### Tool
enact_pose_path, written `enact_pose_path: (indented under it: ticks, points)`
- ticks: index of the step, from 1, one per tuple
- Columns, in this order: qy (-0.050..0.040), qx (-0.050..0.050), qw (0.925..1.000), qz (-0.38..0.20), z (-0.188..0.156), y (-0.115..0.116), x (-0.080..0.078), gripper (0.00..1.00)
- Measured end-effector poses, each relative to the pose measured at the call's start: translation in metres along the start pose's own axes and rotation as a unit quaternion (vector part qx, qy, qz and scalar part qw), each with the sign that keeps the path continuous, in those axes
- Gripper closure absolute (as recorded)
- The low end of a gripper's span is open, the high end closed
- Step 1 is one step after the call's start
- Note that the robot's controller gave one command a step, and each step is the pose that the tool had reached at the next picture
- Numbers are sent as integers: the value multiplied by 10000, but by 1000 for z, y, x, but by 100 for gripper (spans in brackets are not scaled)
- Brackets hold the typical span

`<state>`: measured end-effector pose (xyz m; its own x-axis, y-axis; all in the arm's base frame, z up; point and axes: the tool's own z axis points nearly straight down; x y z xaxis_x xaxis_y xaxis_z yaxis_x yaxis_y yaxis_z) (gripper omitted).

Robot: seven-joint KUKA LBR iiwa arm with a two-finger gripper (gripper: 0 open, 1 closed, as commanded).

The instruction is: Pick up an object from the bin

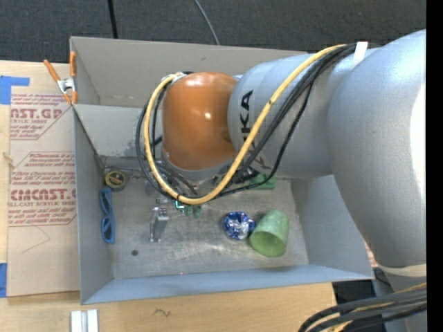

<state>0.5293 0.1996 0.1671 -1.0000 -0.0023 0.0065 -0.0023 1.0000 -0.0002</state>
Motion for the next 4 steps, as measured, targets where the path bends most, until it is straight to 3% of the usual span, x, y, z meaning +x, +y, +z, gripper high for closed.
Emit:
enact_pose_path:
  ticks: [1, 2, 3, 4]
  points:
    - [-39, 12, 9988, -481, 17, -68, -33, 0]
    - [-16, 13, 9948, -1015, 61, -134, -29, 0]
    - [-35, -4, 9946, -1034, 59, -130, -30, 100]
    - [-35, -5, 9946, -1035, 59, -130, -30, 0]
